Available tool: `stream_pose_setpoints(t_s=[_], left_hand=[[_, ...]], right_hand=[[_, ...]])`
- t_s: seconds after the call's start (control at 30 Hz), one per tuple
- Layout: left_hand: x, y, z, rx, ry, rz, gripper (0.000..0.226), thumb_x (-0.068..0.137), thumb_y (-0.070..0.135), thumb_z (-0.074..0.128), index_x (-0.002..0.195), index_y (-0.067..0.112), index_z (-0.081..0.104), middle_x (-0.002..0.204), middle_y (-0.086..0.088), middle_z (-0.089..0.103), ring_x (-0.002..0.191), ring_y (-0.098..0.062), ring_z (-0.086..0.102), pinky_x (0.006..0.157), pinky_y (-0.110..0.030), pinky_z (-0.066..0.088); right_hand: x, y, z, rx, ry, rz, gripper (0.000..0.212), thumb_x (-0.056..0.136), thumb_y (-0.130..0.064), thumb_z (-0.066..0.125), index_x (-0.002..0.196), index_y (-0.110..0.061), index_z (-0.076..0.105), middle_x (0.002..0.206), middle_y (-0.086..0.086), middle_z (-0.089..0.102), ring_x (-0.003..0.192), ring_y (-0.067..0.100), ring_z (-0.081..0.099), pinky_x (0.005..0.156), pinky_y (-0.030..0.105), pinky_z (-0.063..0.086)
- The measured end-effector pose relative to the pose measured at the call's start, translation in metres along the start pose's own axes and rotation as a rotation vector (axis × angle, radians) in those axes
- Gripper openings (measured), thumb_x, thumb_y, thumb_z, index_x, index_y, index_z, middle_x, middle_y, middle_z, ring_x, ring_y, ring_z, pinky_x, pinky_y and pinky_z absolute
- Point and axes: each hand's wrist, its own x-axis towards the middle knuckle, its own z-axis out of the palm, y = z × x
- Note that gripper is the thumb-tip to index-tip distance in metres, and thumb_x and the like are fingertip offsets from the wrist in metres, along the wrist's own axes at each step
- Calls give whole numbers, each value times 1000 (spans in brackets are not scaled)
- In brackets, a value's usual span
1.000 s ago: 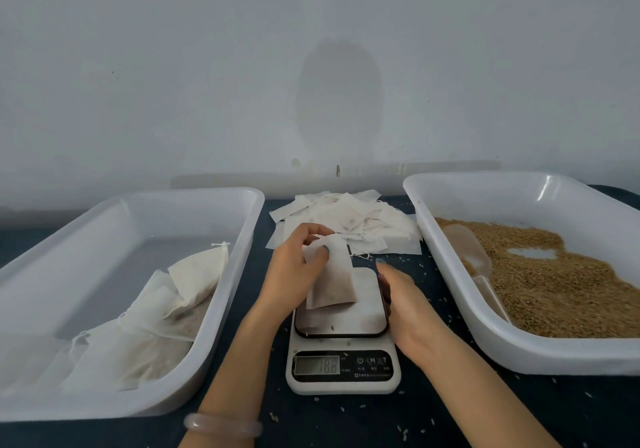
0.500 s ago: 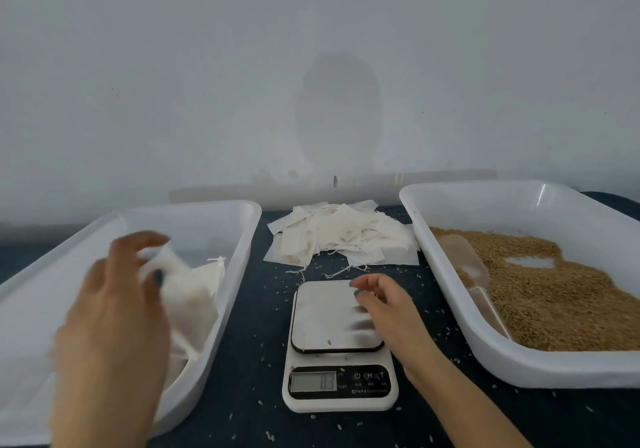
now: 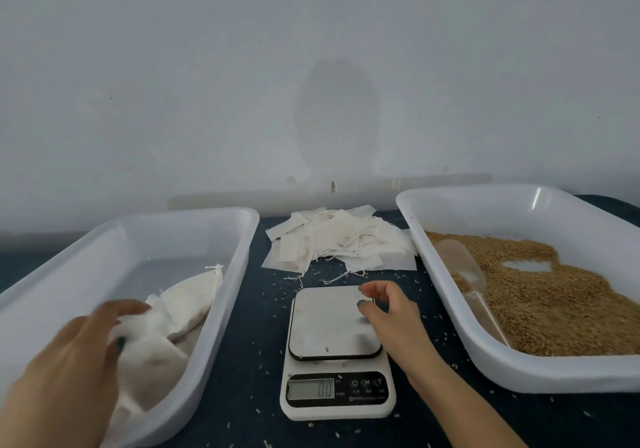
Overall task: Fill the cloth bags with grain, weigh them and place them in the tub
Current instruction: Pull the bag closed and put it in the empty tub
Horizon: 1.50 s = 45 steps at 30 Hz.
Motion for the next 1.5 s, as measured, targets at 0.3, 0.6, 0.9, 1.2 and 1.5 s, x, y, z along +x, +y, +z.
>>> stream_pose_setpoints(t_s=[0.3, 0.6, 0.9, 1.2, 1.5], left_hand=[[-39, 126, -95, -275, -84, 31, 55, 85, 23, 60, 94, 75, 43, 91, 14, 69, 63, -22, 68, 61, -48, 55], [-62, 233, -96, -390, 209, 630, 32, 87, 36, 48, 113, 32, 66, 114, 19, 61, 112, 10, 49, 97, -6, 34], [82, 284, 64, -283, -424, 170, 51, 99, 5, 41, 149, 10, 30, 143, -18, 42, 129, -34, 43, 102, -38, 37], [120, 243, 134, -37, -423, 141, 42, 104, 22, 32, 146, 19, 38, 146, -19, 37, 130, -35, 38, 105, -40, 35], [95, 248, 90, -848, -86, -126, 24, 93, 4, 59, 97, 22, 73, 102, -3, 71, 69, -10, 56, 60, -7, 40]], right_hand=[[0, 2, 0, 8, -12, -8, 21, 92, -16, 60, 102, -34, 57, 112, -16, 58, 122, 18, 49, 106, 44, 43], [3, 3, 0, 16, -4, -20, 22, 92, -14, 62, 101, -34, 58, 111, -12, 60, 116, 17, 53, 103, 44, 45], [4, 4, -2, 47, 39, -58, 22, 91, -11, 62, 101, -31, 60, 114, -5, 60, 111, 16, 55, 95, 44, 51], [9, 7, -2, 59, -9, -67, 22, 91, -12, 60, 100, -31, 63, 111, -7, 61, 114, 17, 53, 93, 42, 52], [21, -1, -3, -41, -2, -194, 28, 91, -7, 62, 97, -33, 61, 105, -15, 65, 109, 8, 60, 95, 37, 53]])
